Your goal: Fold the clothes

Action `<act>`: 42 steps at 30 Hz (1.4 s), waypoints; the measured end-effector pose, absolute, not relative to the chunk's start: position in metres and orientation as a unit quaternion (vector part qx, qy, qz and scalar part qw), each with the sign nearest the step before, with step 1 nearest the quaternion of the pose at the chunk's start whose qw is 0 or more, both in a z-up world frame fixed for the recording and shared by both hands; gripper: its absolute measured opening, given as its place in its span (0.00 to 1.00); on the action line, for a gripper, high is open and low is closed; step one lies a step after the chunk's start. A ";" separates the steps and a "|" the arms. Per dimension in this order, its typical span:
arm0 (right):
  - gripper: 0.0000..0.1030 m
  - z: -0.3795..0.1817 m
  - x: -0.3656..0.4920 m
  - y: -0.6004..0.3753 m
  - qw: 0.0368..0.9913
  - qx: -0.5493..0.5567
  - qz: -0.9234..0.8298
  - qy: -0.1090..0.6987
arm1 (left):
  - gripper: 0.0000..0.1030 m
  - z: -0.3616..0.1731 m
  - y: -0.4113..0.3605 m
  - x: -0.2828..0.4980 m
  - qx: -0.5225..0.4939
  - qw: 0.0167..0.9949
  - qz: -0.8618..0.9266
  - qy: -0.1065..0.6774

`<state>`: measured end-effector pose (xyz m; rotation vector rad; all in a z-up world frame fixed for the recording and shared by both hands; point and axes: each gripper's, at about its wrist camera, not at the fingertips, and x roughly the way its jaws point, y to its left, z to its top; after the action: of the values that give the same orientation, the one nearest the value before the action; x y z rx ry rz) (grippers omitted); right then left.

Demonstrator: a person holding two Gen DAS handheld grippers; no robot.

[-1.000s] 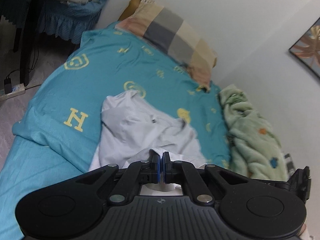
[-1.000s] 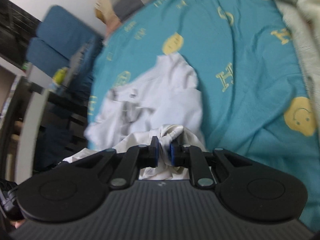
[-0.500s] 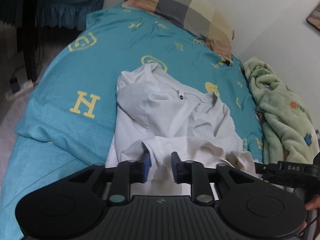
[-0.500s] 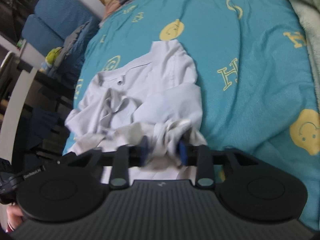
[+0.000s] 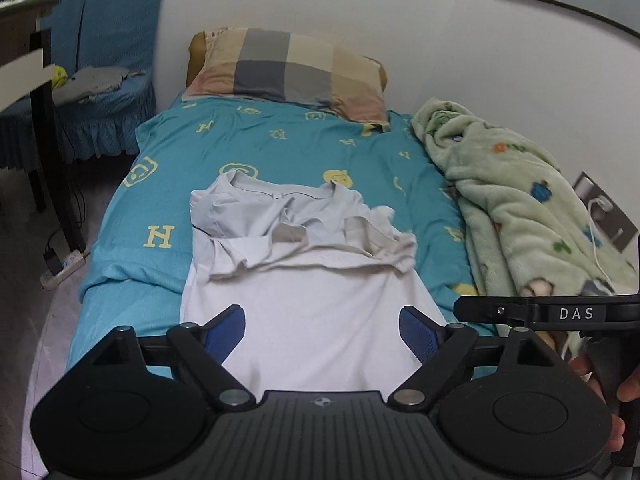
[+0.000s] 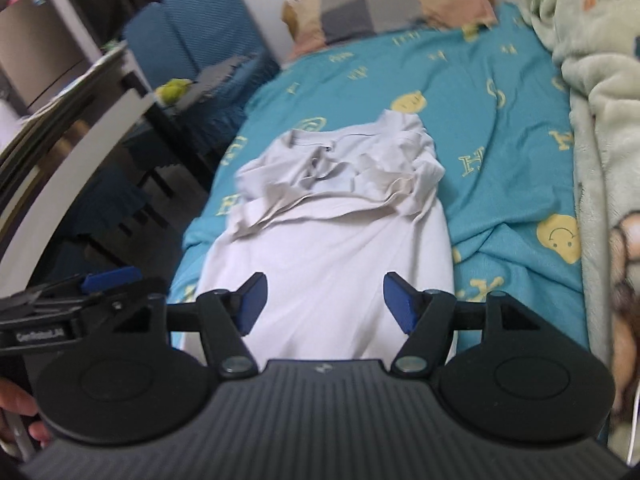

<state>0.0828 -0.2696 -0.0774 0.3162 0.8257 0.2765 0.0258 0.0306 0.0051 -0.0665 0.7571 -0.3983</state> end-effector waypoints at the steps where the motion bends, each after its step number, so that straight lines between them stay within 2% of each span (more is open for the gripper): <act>1: 0.65 -0.075 0.072 -0.267 0.898 0.150 0.135 0.391 | 0.85 0.006 0.030 0.013 -0.027 0.911 -0.194 0.362; 10: 0.65 -0.069 0.003 -0.241 0.934 0.103 0.108 0.324 | 0.86 -0.016 0.058 -0.056 -0.050 0.925 -0.177 0.331; 22: 0.65 -0.087 0.015 -0.241 0.927 0.106 0.095 0.346 | 0.86 -0.058 0.089 -0.027 -0.155 0.891 -0.144 0.403; 27: 0.65 -0.090 0.017 -0.249 0.921 0.131 0.093 0.354 | 0.86 -0.080 0.103 -0.008 -0.239 0.852 -0.134 0.447; 35: 0.65 -0.100 0.025 -0.264 0.904 0.186 0.087 0.375 | 0.86 -0.107 0.113 0.009 -0.321 0.809 -0.110 0.481; 42: 0.65 -0.125 0.041 -0.301 0.847 0.323 0.060 0.418 | 0.86 -0.132 0.123 0.018 -0.389 0.771 -0.080 0.498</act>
<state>0.0414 -0.3015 -0.1253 0.6819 0.8806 0.1258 0.0178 0.1232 -0.1324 -0.8425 1.0805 -0.1743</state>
